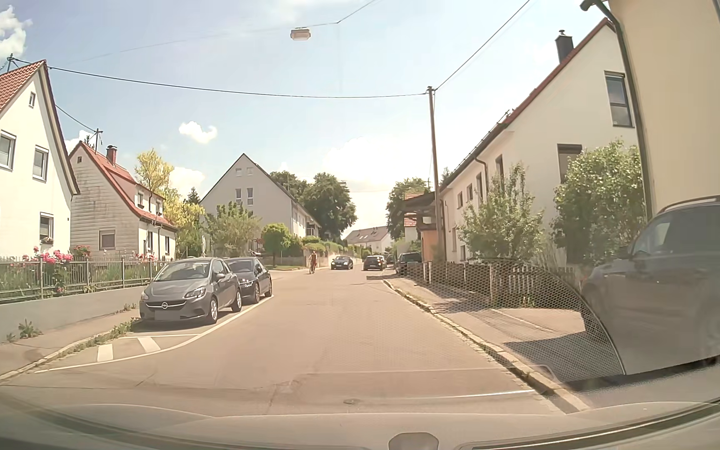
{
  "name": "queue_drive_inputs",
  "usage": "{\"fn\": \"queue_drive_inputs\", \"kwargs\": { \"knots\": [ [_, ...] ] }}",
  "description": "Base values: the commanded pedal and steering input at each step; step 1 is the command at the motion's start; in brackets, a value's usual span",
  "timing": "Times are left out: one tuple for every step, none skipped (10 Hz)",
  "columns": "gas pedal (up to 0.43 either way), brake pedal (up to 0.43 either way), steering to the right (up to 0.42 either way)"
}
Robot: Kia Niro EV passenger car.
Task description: Follow the waypoints while adhering to traffic rules and regulations
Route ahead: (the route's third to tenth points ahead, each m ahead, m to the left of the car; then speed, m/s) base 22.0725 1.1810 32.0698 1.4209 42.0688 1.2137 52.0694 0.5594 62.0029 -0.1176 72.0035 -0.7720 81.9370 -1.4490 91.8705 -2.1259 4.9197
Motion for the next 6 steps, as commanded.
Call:
{"fn": "queue_drive_inputs", "kwargs": {
  "knots": [
    [0.118, 0.000, -0.040],
    [0.118, 0.000, -0.036],
    [0.118, 0.000, -0.034],
    [0.118, 0.000, -0.033],
    [0.118, 0.000, -0.033],
    [0.118, 0.000, -0.030]
  ]
}}
